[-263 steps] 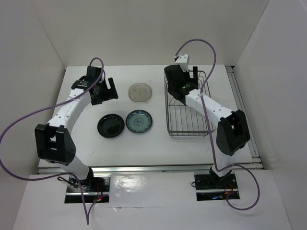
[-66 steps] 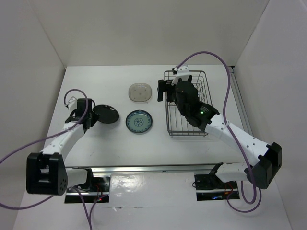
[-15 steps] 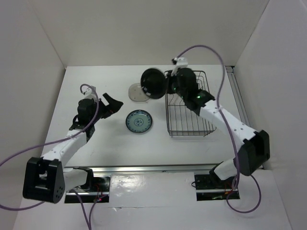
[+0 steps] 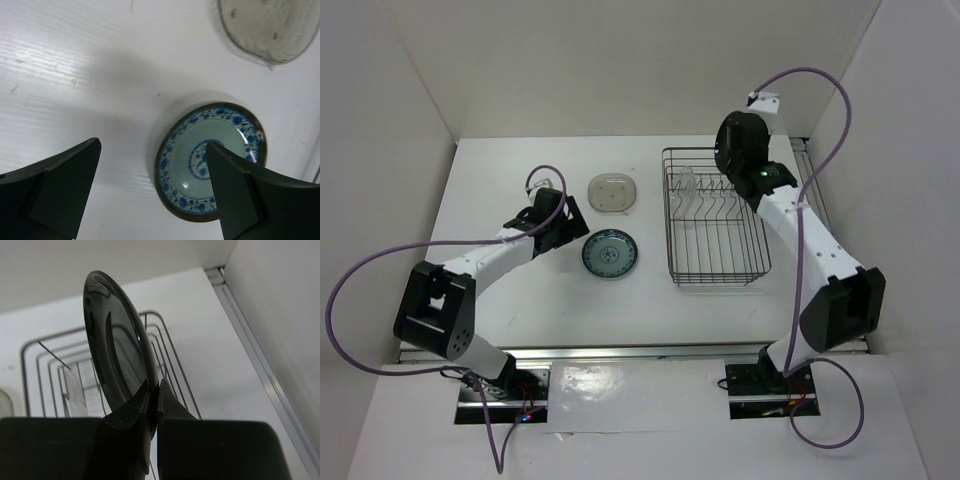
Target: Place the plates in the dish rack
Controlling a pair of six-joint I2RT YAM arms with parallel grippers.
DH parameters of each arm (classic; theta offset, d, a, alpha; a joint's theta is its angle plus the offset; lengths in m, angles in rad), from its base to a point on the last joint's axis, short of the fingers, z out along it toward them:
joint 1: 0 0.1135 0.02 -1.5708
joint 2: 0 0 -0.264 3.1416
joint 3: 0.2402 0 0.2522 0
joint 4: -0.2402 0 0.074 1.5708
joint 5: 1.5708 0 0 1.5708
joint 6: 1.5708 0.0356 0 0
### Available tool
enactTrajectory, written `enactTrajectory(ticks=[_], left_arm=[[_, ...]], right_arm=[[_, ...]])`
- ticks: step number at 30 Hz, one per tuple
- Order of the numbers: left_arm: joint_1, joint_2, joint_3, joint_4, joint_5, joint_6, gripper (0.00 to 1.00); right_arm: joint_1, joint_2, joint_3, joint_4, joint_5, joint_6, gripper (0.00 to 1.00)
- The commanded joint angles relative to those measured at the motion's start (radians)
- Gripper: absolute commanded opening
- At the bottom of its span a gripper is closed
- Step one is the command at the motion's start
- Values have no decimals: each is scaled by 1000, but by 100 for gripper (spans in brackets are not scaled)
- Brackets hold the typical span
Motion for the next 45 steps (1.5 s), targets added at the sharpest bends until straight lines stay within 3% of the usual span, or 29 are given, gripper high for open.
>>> enactTrajectory(ticks=[1,15,24,45], left_arm=[[-1,-50,-22,-47,-77,-37,100],[-3,-90,-40,-35,-97,-6,100],[-12,-100,-51,-26,-97,3,100],[-21,-100,-60,-16,-106,13,100]], right_arm=[[32,32,5,-29,42,-10,0],[61,168,-53,8,84,-31,0],[132,179,-18,8,95,-31,0],[141,237,-9,-5,142,-22,0]])
